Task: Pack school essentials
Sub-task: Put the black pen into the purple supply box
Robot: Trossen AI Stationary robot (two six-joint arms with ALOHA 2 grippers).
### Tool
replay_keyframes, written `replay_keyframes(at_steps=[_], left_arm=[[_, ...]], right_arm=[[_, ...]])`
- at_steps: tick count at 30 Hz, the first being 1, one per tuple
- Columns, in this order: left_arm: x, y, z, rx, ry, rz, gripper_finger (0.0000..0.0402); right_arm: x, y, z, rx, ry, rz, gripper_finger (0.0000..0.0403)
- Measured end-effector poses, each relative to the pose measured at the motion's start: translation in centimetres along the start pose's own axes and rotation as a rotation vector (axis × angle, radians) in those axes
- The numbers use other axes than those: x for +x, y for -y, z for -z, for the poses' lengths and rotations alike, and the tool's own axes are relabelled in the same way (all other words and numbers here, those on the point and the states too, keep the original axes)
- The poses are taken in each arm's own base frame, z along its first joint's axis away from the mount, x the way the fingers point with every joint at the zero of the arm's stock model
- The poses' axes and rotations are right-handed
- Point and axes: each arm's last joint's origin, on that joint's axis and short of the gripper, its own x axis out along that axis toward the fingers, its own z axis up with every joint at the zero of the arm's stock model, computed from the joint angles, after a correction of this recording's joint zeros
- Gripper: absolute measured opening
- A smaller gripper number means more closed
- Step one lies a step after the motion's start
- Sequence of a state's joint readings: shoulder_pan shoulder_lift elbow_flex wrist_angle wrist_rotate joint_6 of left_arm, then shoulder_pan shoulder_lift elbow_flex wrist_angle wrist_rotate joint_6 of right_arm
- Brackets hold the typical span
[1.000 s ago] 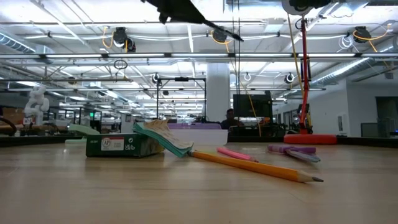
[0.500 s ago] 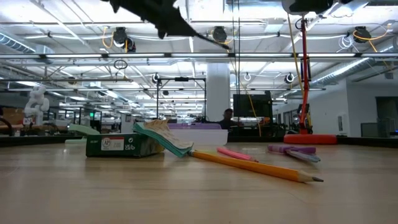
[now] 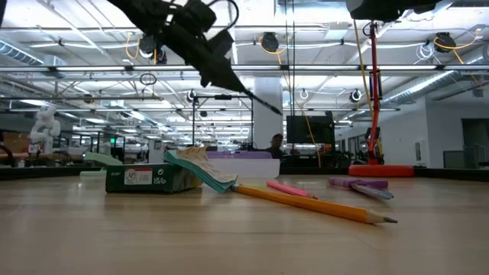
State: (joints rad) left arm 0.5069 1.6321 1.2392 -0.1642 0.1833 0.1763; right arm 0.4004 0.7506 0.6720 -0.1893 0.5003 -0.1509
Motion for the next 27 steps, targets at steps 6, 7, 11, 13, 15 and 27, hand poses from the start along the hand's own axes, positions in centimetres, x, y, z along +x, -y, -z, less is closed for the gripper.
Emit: replay_keyframes(at_steps=[6, 7, 11, 13, 15, 27], left_arm=[[1.9, -1.2, 1.7, -0.035, -0.07, -0.016, 0.0051], [2.1, -1.4, 1.9, -0.04, -0.081, -0.018, 0.0051], [2.7, -2.0, 3.0, -0.065, -0.14, -0.022, 0.0051], [2.8, -2.2, 3.4, -0.075, -0.165, -0.024, 0.0051], [3.0, -2.2, 3.7, -0.083, -0.188, -0.021, 0.0051], [3.6, -2.5, 5.6, -0.104, -0.189, -0.029, 0.0051]], right_arm=[[0.0, 0.0, 0.0, -0.001, -0.001, -0.001, 0.0215], [0.0, 0.0, 0.0, -0.001, -0.002, 0.0, 0.0215], [0.0, 0.0, 0.0, 0.002, -0.003, -0.001, 0.0215], [0.0, 0.0, 0.0, 0.006, -0.002, -0.001, 0.0215], [0.0, 0.0, 0.1, 0.005, -0.003, -0.001, 0.0215], [0.0, 0.0, 0.0, 0.007, -0.003, -0.001, 0.0215]])
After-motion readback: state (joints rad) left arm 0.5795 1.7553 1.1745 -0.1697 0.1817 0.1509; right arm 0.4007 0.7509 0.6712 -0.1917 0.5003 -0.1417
